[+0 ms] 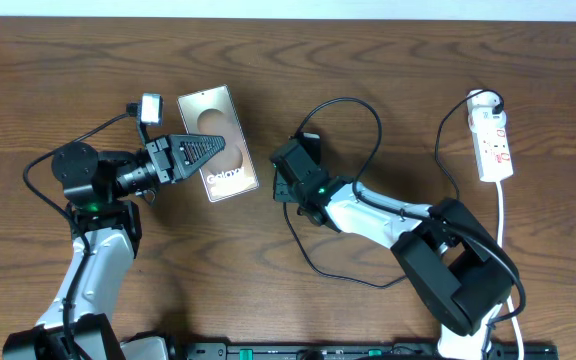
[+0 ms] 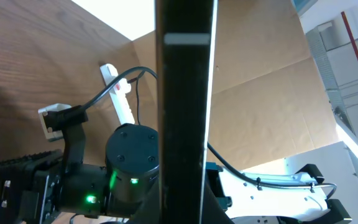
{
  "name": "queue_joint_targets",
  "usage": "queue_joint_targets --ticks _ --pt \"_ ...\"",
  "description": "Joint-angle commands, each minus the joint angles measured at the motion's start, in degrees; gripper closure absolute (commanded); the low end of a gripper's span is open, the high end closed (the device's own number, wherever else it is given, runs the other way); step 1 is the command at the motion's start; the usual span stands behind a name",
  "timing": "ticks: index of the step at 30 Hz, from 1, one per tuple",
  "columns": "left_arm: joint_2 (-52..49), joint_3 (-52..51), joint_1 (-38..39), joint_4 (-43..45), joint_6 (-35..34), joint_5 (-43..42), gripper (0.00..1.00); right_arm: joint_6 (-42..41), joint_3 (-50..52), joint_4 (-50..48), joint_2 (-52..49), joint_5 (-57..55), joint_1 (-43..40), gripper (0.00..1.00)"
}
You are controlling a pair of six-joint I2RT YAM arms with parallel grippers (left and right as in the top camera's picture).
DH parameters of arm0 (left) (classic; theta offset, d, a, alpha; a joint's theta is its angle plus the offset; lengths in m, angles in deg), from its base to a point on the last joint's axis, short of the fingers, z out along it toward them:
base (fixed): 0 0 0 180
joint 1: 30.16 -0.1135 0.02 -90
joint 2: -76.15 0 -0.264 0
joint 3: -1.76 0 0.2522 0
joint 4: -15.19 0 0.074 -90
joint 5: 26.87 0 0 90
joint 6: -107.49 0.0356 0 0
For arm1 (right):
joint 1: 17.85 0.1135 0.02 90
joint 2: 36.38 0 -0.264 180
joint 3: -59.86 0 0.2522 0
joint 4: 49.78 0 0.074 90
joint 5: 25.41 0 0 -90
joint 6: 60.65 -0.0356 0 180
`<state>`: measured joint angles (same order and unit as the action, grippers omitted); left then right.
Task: Plug charger to phone and switch on socket
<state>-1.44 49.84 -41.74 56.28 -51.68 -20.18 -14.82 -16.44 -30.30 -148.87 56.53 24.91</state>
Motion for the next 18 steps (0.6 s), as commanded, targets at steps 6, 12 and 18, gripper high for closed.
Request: queue_joint_targets --ticks 6,12,18 --pt "0.44 1.53 -0.37 0.7 -0.57 -0.94 0.93 -4.13 -0.09 2.64 -3.91 1.99 1.84 0.67" --pt "0.44 1.53 -0.37 0.7 -0.55 -1.38 0.93 -4.87 -0.07 3.87 -3.91 2.27 -0.15 0.91" --pt "0.44 1.53 -0.37 0.7 -0.55 -1.4 0.93 -2.82 -0.09 5.38 -3.26 5.97 -4.0 0.99"
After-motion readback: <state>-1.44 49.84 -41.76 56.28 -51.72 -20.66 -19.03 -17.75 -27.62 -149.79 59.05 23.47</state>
